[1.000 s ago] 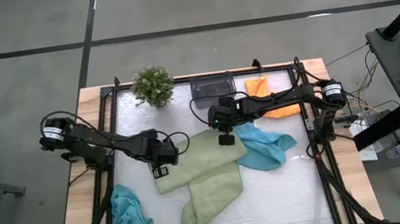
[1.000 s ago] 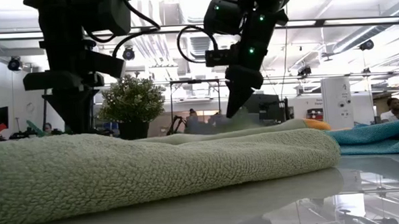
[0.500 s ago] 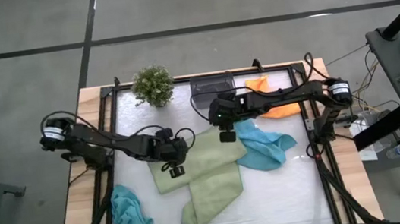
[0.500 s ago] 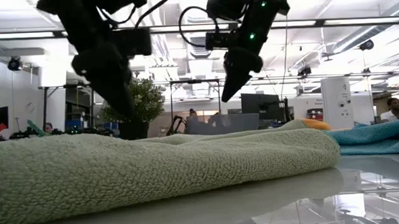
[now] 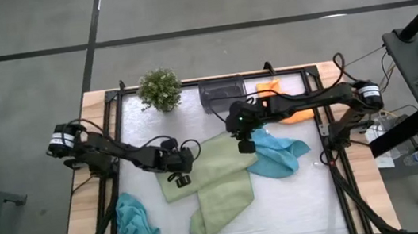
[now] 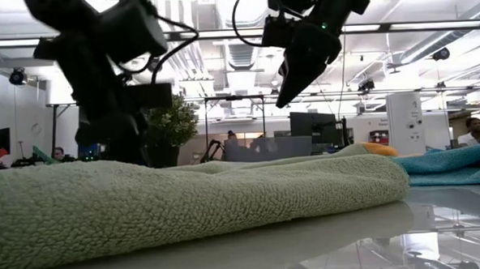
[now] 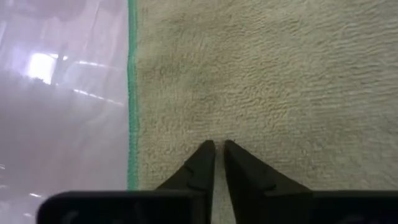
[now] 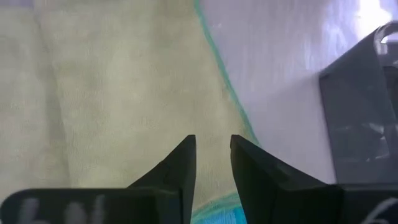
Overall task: Fold microfiber towels
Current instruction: Fold the left green towel
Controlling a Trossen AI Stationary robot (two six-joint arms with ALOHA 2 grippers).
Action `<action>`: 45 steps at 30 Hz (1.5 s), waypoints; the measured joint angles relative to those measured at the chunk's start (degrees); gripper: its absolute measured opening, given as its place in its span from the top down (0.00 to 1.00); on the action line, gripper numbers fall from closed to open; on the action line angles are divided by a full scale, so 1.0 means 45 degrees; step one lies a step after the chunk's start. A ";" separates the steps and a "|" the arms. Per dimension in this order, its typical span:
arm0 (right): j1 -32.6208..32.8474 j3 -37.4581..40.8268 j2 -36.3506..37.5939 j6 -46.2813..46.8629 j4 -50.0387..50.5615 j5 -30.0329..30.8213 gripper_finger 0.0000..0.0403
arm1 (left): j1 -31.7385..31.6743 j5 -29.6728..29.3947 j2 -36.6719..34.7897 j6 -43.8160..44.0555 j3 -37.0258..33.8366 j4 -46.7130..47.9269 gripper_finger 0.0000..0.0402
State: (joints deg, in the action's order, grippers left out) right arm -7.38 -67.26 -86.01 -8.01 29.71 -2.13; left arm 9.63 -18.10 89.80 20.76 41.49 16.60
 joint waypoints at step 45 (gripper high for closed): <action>-0.0069 0.4064 0.0362 0.1695 -0.7958 -0.0257 0.78 | -0.0973 -0.0289 -0.3841 -0.0755 -0.1096 0.0768 1.00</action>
State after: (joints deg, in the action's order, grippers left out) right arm -7.69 -48.97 -84.38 -0.39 -6.10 -3.29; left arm 5.25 -19.40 72.52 17.37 36.56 20.06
